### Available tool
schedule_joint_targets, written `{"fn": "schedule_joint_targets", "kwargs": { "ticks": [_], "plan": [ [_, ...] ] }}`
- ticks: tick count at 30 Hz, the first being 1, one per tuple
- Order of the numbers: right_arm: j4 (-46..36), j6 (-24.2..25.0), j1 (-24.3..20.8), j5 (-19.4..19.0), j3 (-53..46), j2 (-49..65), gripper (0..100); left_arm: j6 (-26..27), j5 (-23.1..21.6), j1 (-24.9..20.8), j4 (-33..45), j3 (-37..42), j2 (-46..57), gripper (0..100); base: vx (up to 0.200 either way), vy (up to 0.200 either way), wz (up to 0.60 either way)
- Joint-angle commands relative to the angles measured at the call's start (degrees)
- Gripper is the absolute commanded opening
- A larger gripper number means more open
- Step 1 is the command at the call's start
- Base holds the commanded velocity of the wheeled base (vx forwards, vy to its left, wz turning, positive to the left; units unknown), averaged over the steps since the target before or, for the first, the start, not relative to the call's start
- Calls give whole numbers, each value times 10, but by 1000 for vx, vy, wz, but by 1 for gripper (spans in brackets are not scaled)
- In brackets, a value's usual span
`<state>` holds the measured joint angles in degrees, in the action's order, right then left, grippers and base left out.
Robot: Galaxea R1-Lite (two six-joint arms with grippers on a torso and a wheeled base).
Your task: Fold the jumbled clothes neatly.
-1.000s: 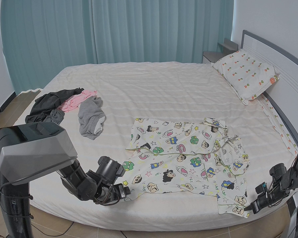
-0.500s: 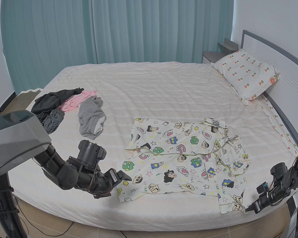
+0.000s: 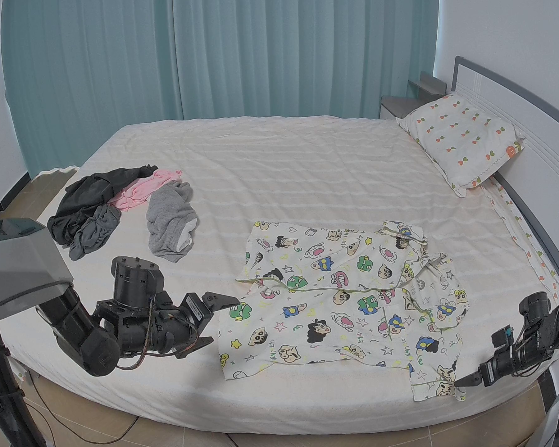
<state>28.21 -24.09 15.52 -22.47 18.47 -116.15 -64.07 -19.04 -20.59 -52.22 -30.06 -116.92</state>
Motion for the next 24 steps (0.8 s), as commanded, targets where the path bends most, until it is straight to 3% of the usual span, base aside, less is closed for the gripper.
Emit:
{"fn": "schedule_joint_targets", "kwargs": {
  "ticks": [1,2,3,5,8,21,24],
  "plan": [
    [2,78,-25,-31,24,68,100,-7,2,0,-13,11,-2,100,0,0,0],
    [2,78,-25,-31,24,68,100,-7,2,0,-13,11,-2,100,0,0,0],
    [4,130,-45,-38,31,77,100,-8,5,-1,-13,11,-5,100,0,0,0],
    [6,164,-65,-37,34,78,100,-11,5,-2,-13,11,-5,100,0,0,0],
    [12,186,-74,-35,36,86,100,-16,4,-1,-13,11,-3,100,0,0,0],
    [14,193,-88,-37,32,103,100,-14,5,-2,-16,14,-5,100,185,0,0],
    [14,193,-88,-37,32,108,100,-12,6,-2,-17,14,-6,100,0,0,0]
  ]
}}
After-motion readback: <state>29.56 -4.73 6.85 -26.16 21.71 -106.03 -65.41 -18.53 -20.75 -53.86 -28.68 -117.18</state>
